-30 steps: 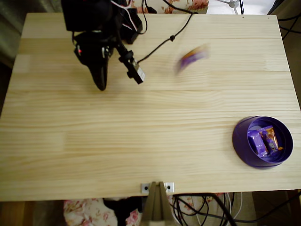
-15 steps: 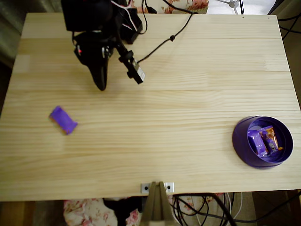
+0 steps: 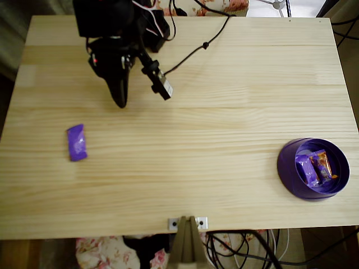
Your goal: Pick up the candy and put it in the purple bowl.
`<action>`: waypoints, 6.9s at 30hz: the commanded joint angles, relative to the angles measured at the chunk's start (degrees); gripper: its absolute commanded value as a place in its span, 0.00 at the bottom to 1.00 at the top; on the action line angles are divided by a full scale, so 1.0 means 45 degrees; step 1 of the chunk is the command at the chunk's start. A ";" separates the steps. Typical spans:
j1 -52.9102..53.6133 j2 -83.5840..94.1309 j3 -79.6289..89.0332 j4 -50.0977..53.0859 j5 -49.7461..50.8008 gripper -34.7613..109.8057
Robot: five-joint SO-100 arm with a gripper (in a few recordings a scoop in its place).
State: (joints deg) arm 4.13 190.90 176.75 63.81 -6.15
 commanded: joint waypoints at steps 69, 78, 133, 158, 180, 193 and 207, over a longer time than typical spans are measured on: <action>-0.0488 -1.6641 -1.2461 0.2129 1.2812 0.24; 0.1543 -1.9453 -1.5020 0.1289 1.3438 0.29; 0.3887 -2.2090 -1.5078 -0.1758 1.3438 0.25; 0.1074 -1.6738 -1.3672 0.1719 1.0801 0.24; -0.6816 -1.8398 -1.7363 0.3633 1.1309 0.24; -0.9277 -2.3906 -2.4746 0.5078 1.1992 0.24; -1.0859 -3.2148 -3.8242 0.8203 1.2129 0.24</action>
State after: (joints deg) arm -42.63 50.98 28.92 98.26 47.37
